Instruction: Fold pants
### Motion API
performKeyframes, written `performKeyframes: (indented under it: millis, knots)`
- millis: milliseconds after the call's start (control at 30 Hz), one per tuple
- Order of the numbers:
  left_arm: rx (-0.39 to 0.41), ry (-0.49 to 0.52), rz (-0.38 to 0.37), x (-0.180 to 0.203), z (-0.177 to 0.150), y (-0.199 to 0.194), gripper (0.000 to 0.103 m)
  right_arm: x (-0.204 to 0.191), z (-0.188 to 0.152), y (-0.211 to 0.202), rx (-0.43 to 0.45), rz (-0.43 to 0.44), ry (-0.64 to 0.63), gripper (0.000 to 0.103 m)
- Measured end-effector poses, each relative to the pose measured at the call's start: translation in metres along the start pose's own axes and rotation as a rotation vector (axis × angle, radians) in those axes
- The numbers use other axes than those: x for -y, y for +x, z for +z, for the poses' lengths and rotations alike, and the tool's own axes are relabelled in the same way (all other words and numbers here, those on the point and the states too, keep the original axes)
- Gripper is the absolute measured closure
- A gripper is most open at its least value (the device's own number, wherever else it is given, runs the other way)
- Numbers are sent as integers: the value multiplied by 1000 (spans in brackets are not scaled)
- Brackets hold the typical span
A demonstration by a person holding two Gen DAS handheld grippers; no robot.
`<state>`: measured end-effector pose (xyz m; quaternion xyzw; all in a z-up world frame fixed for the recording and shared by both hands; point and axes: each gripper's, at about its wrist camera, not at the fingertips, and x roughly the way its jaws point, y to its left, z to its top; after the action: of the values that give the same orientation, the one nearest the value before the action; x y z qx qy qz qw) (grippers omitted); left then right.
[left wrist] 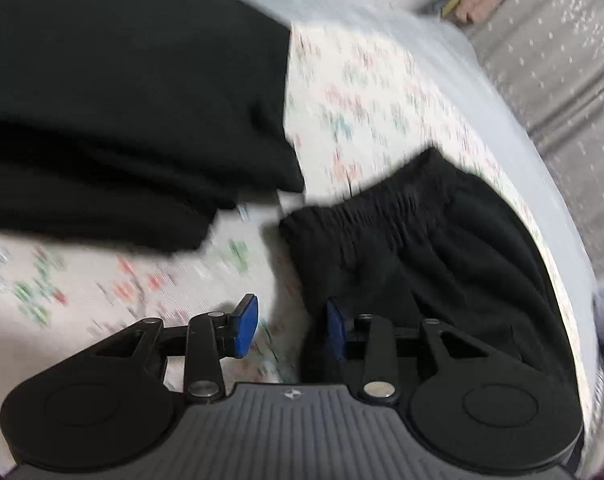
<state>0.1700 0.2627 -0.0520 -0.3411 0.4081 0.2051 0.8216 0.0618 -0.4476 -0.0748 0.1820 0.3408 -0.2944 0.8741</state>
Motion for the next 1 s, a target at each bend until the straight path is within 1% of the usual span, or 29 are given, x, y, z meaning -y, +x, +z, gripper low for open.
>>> performKeyframes:
  millis: [67, 133, 200, 233, 267, 300, 333, 400, 467, 500, 533, 600, 700, 800, 833, 900, 967, 1000]
  knots:
    - [60, 27, 14, 7, 4, -9, 66, -2, 5, -2, 35, -2, -3, 47]
    - [108, 86, 8, 21, 5, -10, 62, -7, 12, 3, 40, 40, 7, 47]
    - [113, 140, -33, 37, 8, -8, 59, -16, 23, 17, 38, 77, 22, 48]
    - [116, 150, -46, 44, 11, -7, 58, -20, 27, 21, 41, 94, 33, 48]
    - [139, 154, -53, 50, 15, -6, 57, -25, 32, 22, 47, 112, 47, 48]
    - [168, 165, -57, 58, 17, -6, 50, -29, 37, 28, 52, 137, 63, 48]
    - [186, 187, -66, 69, 22, -3, 38, -35, 43, 34, 52, 171, 80, 48]
    - [192, 236, -116, 92, 34, 9, 26, -45, 56, 48, 40, 224, 103, 48]
    - [190, 244, -126, 111, 46, 27, 26, -58, 75, 65, 38, 250, 95, 48]
    - [184, 252, -138, 121, 51, 35, 24, -64, 85, 72, 39, 261, 83, 48]
    - [171, 269, -153, 131, 57, 46, 18, -71, 94, 80, 38, 273, 76, 48]
    - [147, 315, -150, 154, 68, 71, 13, -88, 112, 101, 22, 295, 52, 48]
    - [92, 365, -116, 180, 81, 109, 13, -117, 136, 141, -11, 289, -10, 48]
    - [32, 380, -102, 193, 87, 146, 13, -148, 152, 179, -29, 247, -119, 48]
    - [27, 389, -80, 197, 88, 156, 13, -160, 157, 194, -36, 225, -175, 48]
    - [29, 418, -41, 203, 89, 171, 13, -175, 165, 215, -48, 200, -240, 49]
    - [37, 460, -4, 211, 90, 185, 12, -183, 173, 236, -52, 170, -261, 49]
    - [50, 480, 12, 214, 89, 186, 12, -185, 177, 248, -65, 158, -248, 49]
